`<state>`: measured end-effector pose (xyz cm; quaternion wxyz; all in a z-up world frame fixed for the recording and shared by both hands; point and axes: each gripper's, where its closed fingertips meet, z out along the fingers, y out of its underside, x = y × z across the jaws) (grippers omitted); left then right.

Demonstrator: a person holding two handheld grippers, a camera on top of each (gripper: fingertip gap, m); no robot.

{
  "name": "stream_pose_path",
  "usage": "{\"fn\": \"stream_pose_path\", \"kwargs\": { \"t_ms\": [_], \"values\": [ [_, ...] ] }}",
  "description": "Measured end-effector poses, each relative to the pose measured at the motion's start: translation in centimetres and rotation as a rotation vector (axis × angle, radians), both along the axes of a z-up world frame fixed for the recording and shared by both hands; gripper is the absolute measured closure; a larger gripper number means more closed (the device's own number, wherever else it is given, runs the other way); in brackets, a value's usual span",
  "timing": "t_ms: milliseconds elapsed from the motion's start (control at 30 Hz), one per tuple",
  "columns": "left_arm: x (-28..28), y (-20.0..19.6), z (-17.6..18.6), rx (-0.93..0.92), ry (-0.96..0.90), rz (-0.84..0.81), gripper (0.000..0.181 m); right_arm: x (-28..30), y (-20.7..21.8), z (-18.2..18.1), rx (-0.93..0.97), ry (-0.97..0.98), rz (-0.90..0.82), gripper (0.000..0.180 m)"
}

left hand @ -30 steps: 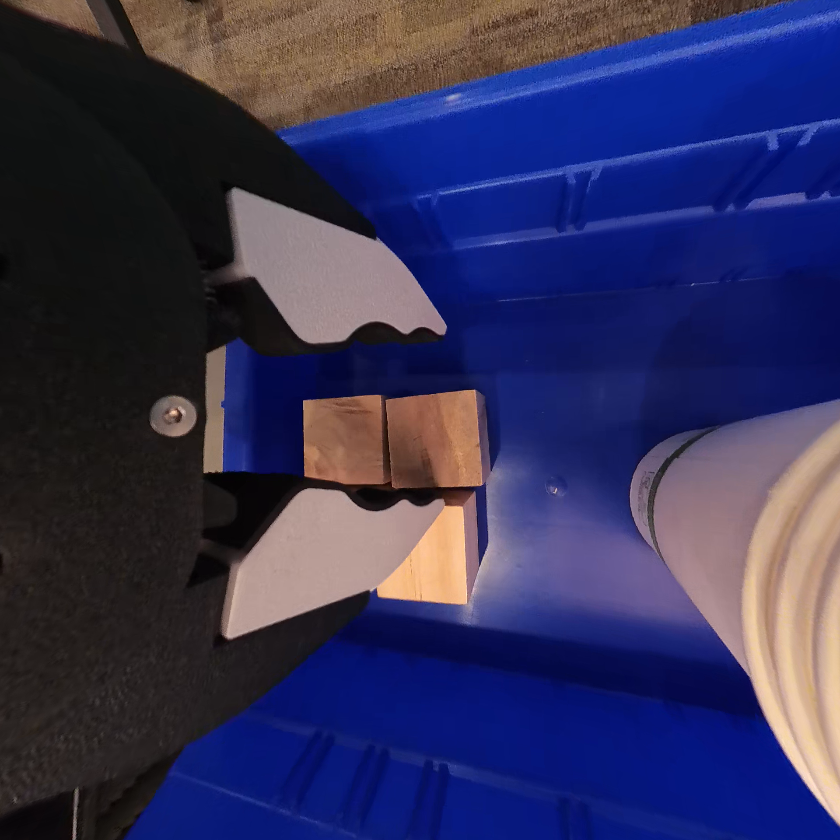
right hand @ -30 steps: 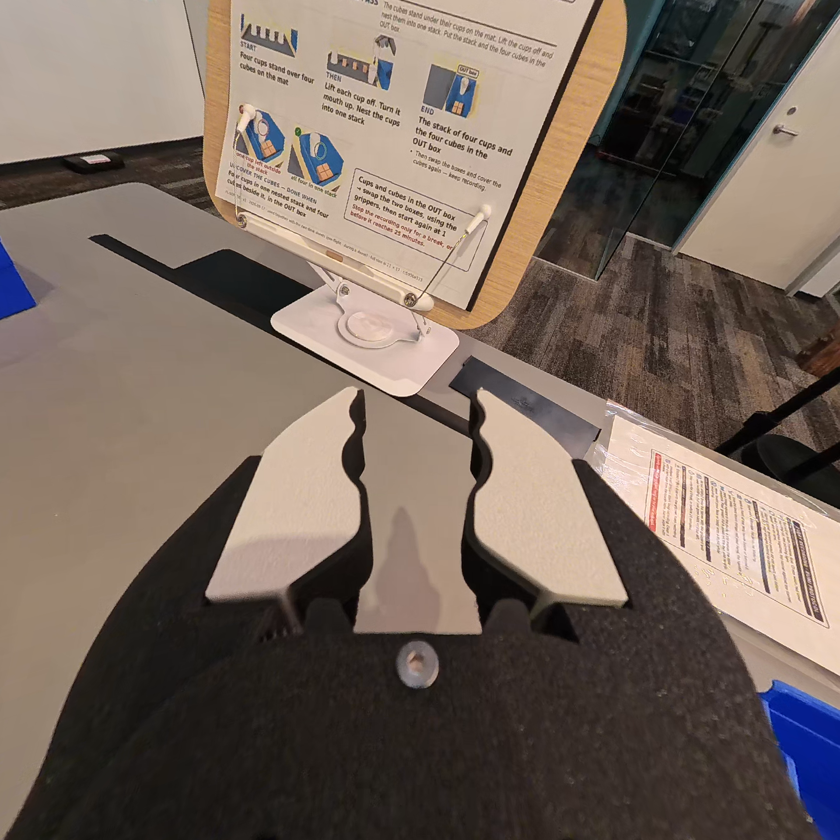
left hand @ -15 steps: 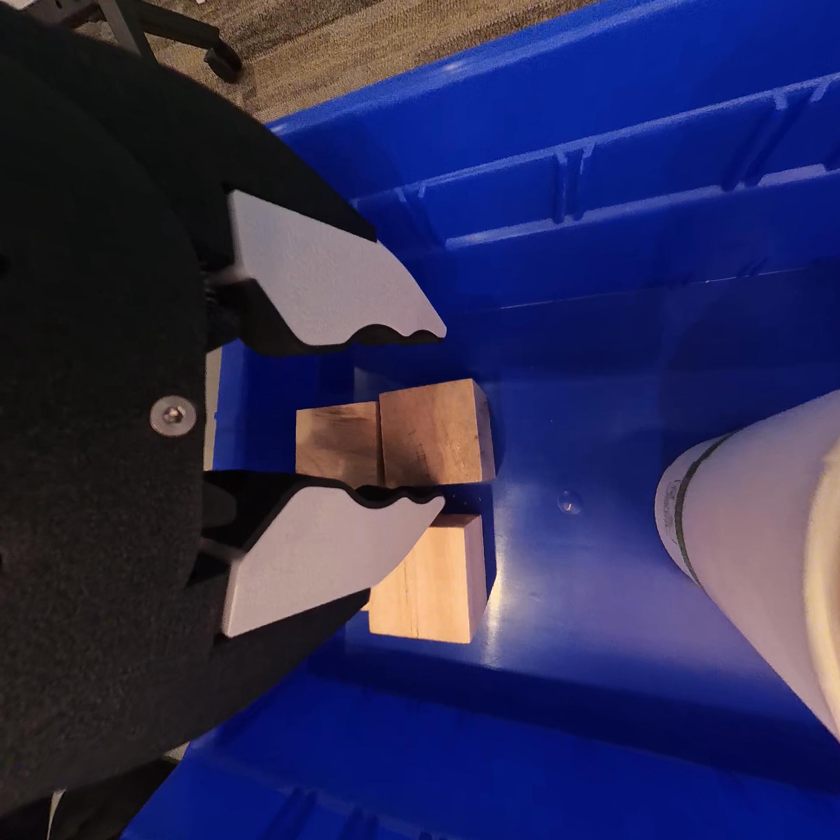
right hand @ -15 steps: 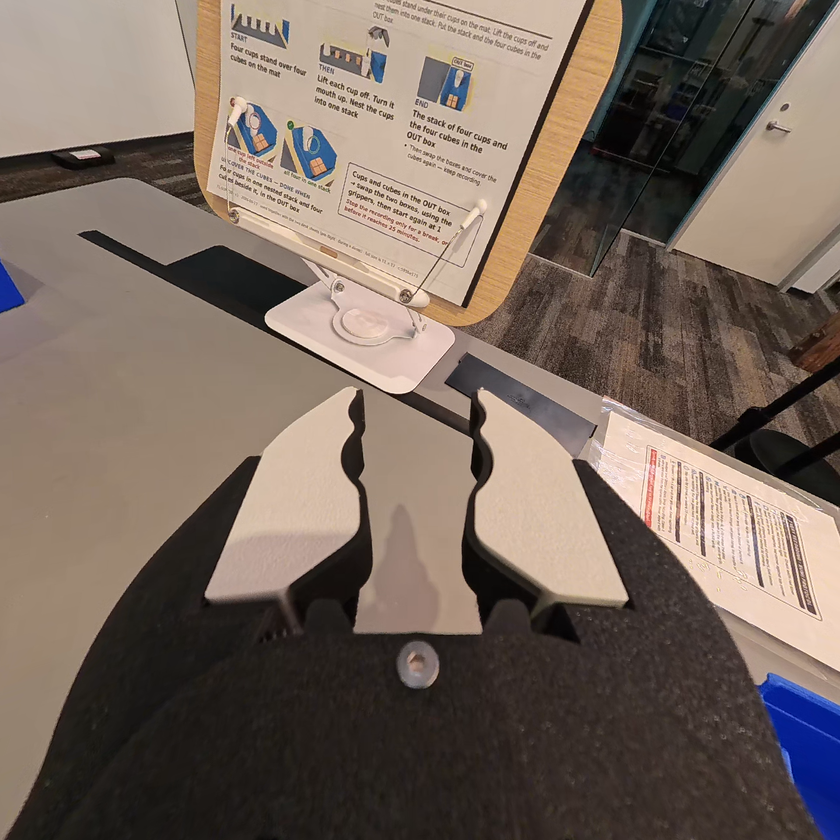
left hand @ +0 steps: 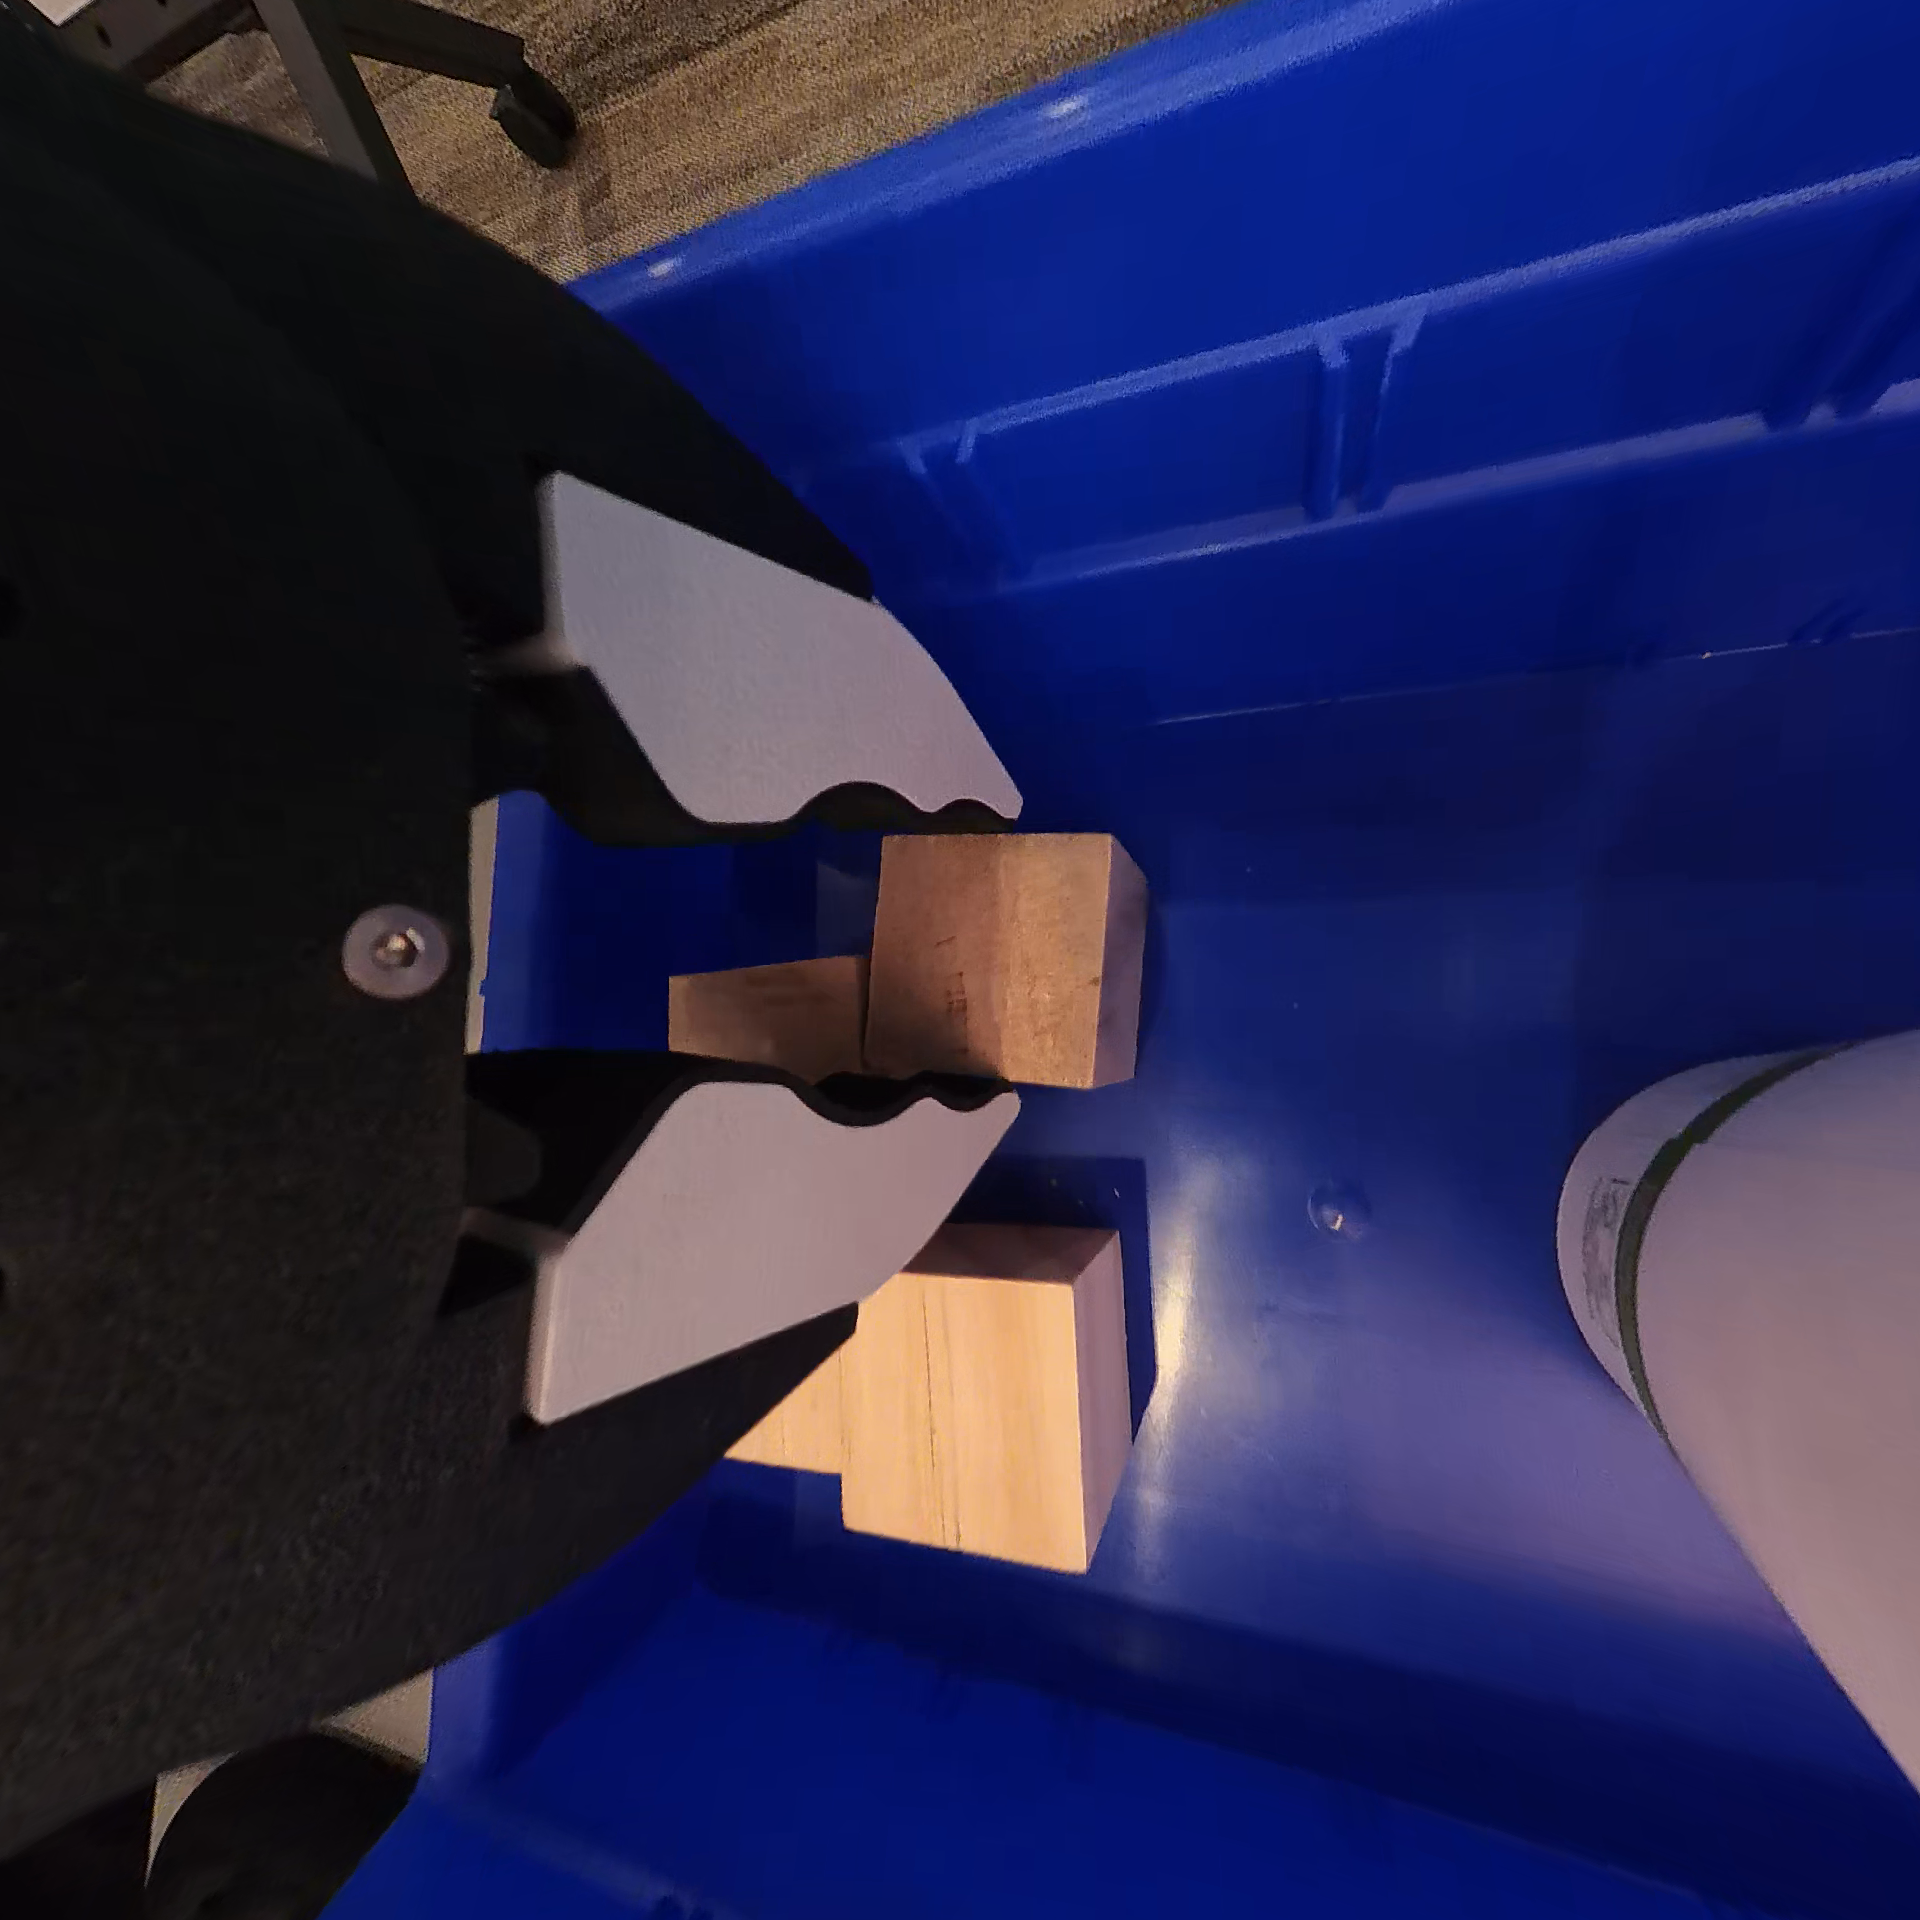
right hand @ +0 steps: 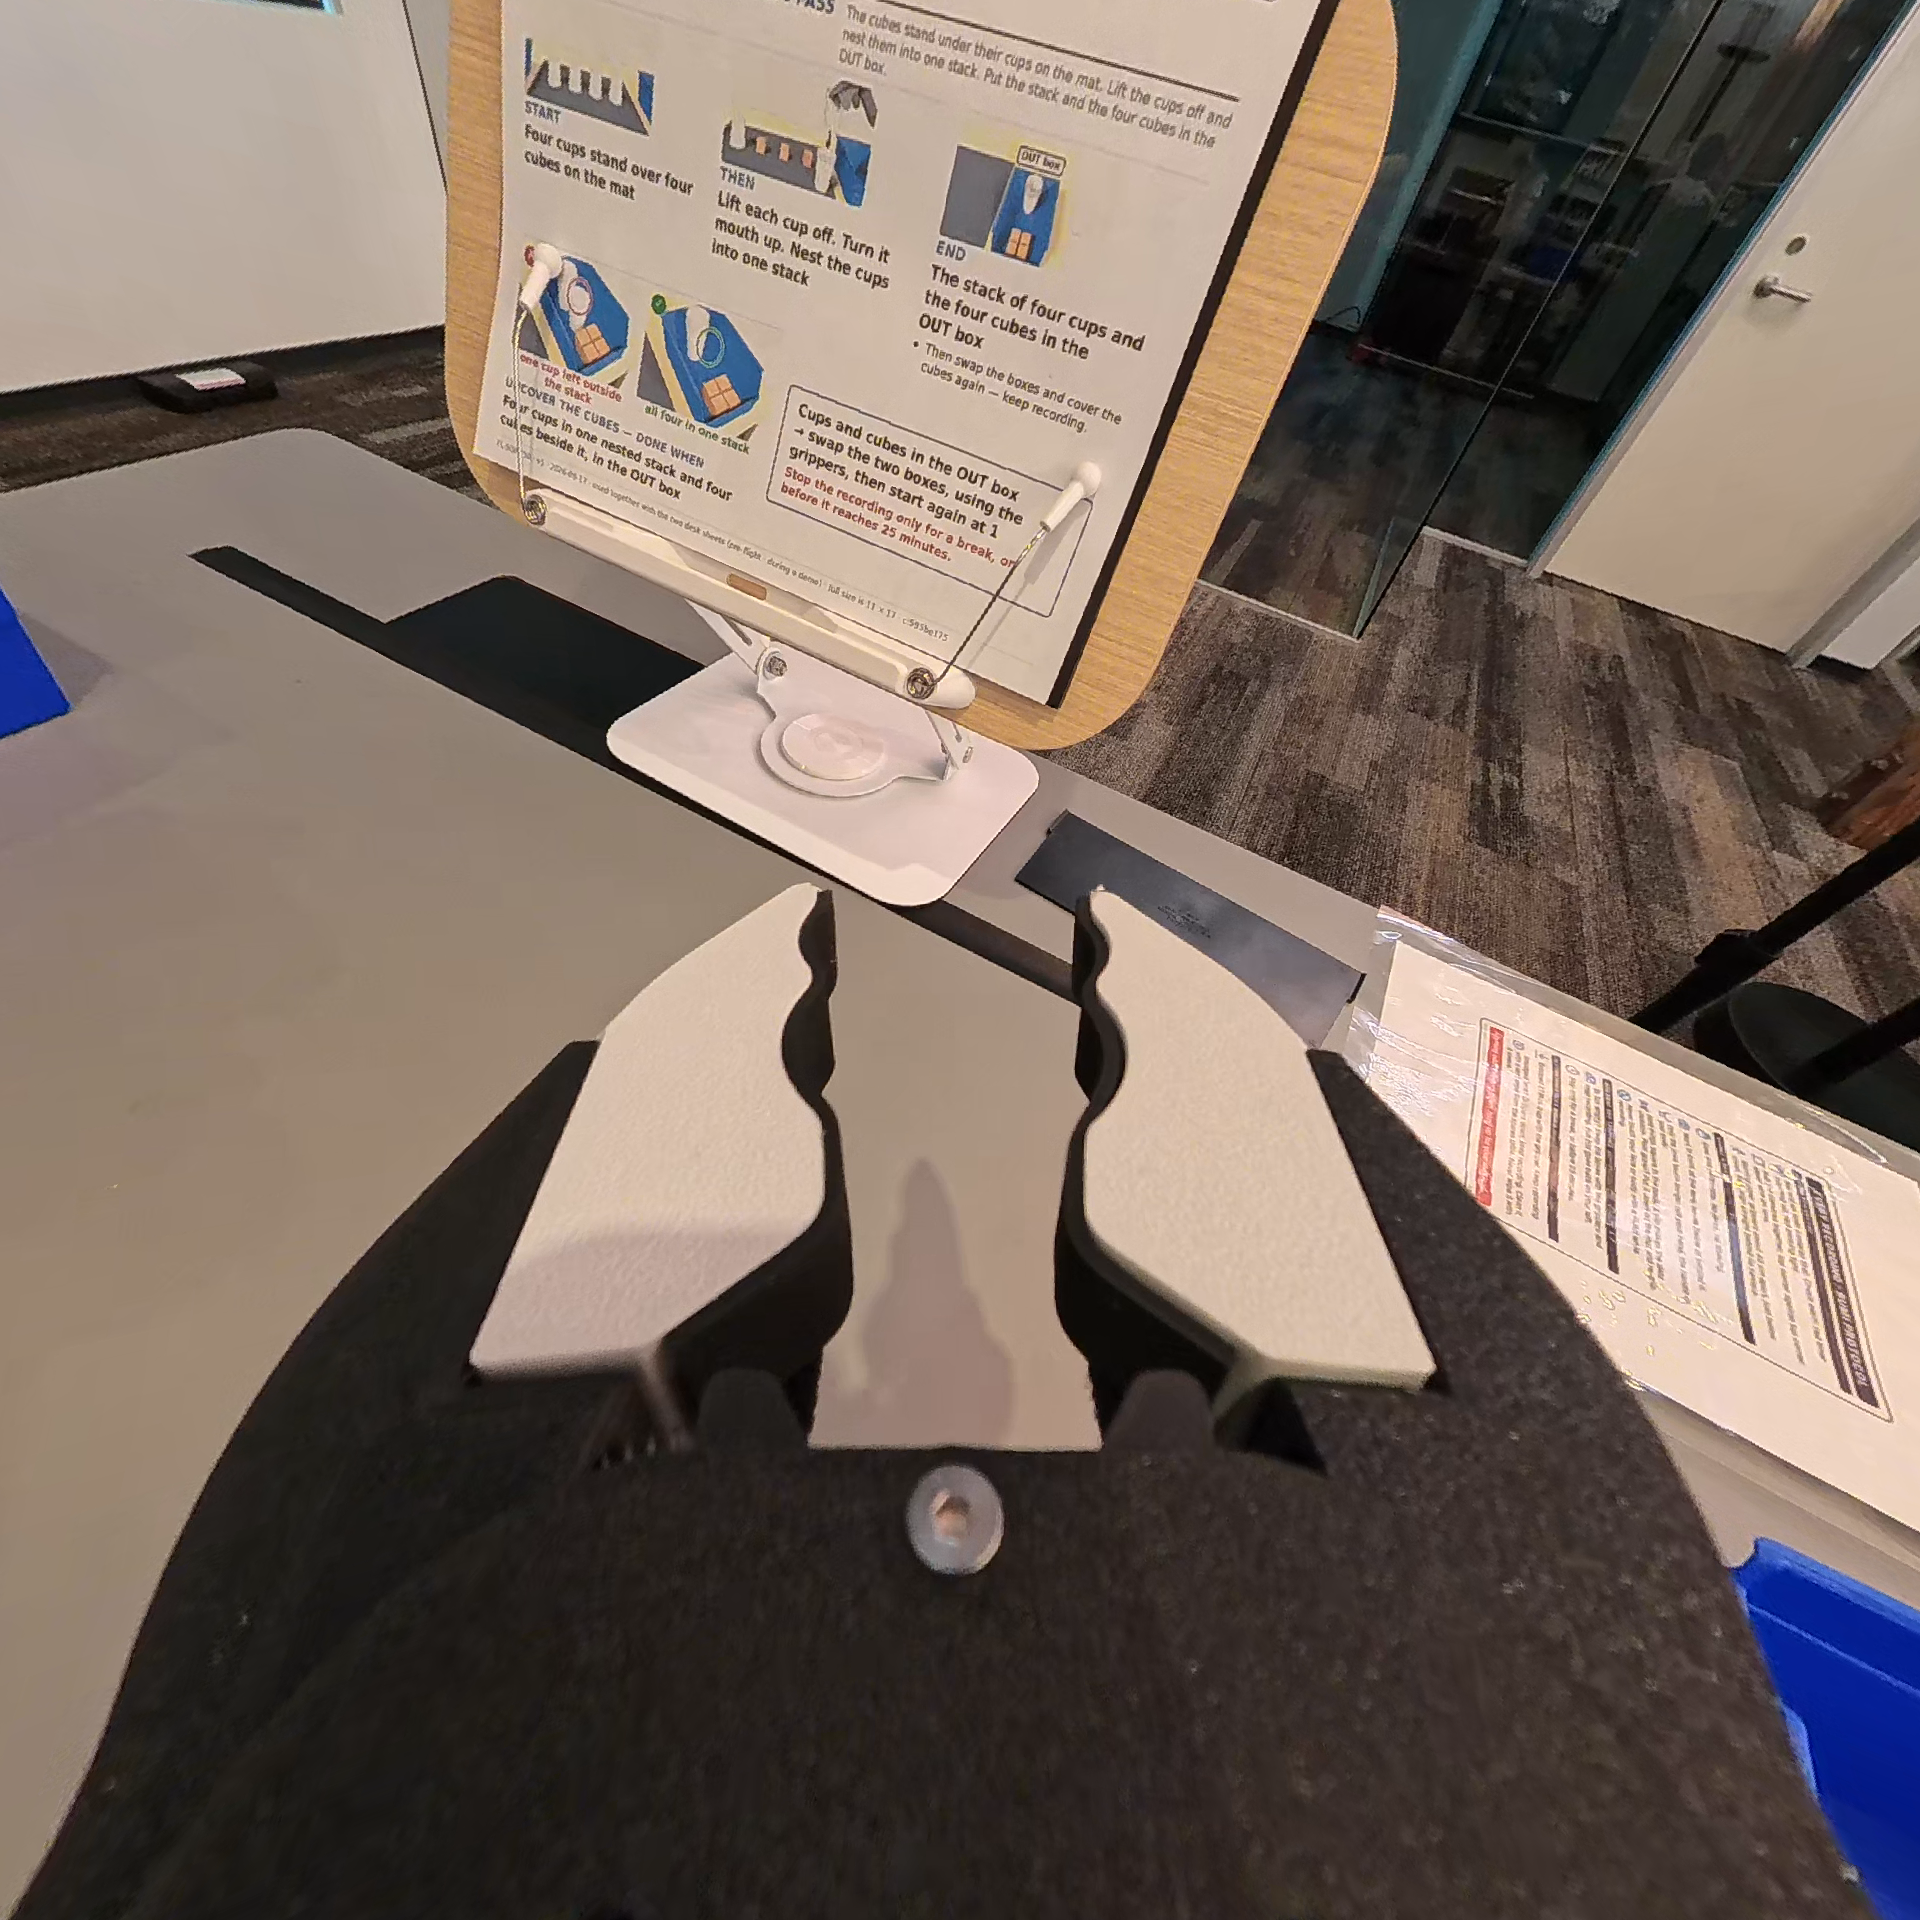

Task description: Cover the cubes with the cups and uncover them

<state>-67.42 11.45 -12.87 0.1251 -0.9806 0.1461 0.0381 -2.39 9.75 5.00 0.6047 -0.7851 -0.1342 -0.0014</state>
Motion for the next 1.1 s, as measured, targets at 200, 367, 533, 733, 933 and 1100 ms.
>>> {"fn": "stream_pose_path", "kwargs": {
  "t_ms": [200, 367, 533, 733, 933, 1100],
  "values": [
    [-0.1, 0.4, 0.0, 0.011, -0.005, -0.004, 0.137, 0.1, 0.1, -0.2, -0.006, -0.003, 0.002, 0.136],
    [-0.2, 0.7, 1.0, 0.039, -0.004, -0.011, 0.137, 0.3, 0.2, -0.4, -0.012, 0.004, 0.000, 0.137],
    [0.7, 0.6, 5.0, 0.093, -0.016, -0.043, 0.137, 0.7, 0.2, -0.4, -0.011, 0.008, -0.007, 0.136],
    [4.4, -0.1, 12.4, 0.217, 0.018, -0.149, 0.137, 1.0, 0.0, -0.1, -0.003, 0.010, -0.013, 0.136],
    [10.9, -1.7, 16.0, 0.264, 0.034, -0.303, 0.137, 1.3, -0.4, 0.5, 0.009, 0.007, -0.018, 0.136],
    [18.8, -3.1, 14.8, 0.267, -0.011, -0.509, 0.137, 1.3, -0.9, 0.9, 0.018, 0.020, 0.001, 0.135]
  ]
}}
